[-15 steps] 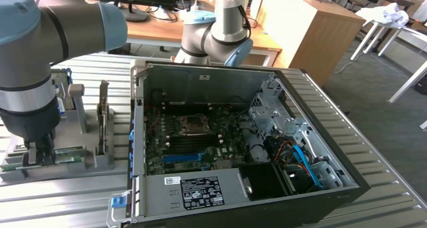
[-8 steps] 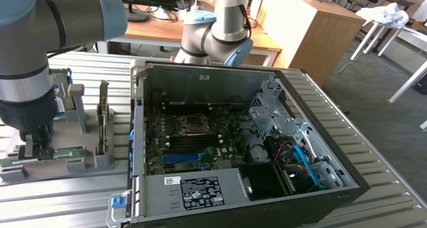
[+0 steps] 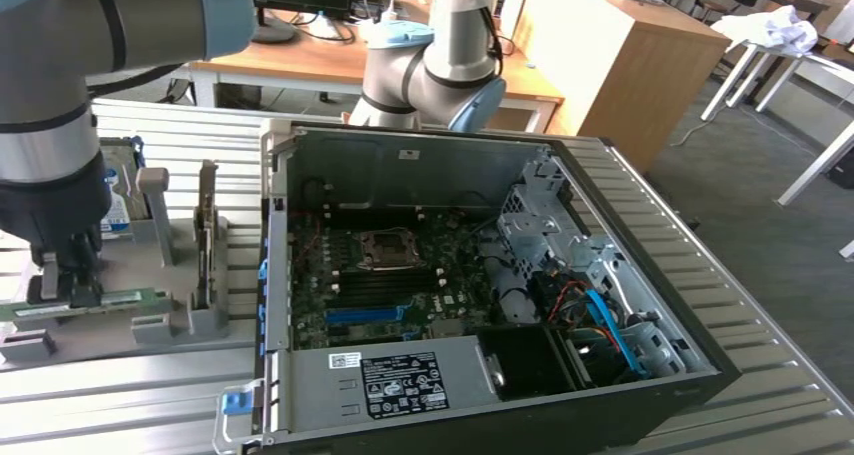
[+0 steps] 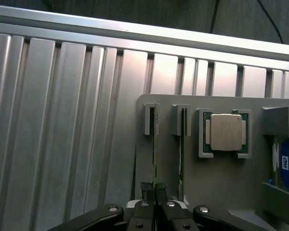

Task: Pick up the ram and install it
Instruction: 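Press down the ram until it locks into place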

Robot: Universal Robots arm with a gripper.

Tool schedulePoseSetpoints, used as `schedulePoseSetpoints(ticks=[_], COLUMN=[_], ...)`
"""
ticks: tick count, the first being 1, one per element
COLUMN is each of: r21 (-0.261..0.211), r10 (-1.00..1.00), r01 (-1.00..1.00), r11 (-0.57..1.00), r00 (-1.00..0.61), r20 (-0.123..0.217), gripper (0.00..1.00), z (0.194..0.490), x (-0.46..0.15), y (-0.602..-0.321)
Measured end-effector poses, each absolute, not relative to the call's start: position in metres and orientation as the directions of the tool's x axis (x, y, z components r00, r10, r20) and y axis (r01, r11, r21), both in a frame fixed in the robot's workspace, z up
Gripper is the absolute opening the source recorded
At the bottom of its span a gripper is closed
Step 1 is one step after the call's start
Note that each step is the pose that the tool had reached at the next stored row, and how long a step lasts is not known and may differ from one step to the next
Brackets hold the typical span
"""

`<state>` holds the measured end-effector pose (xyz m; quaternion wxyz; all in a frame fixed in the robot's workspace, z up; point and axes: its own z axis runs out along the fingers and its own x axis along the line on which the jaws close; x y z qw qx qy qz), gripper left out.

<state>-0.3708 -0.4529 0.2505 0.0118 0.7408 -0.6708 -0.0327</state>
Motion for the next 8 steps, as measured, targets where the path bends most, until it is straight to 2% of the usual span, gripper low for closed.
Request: schedulePoseSetpoints(ticks=[8], r21=[0.061], r10=[-0.995], r01=[-0.993], r11=[-0.1], r00=[0.098], r20=[-0.033], gripper=[0.12], z=[0.269], x=[-0.371], y=[-0.453])
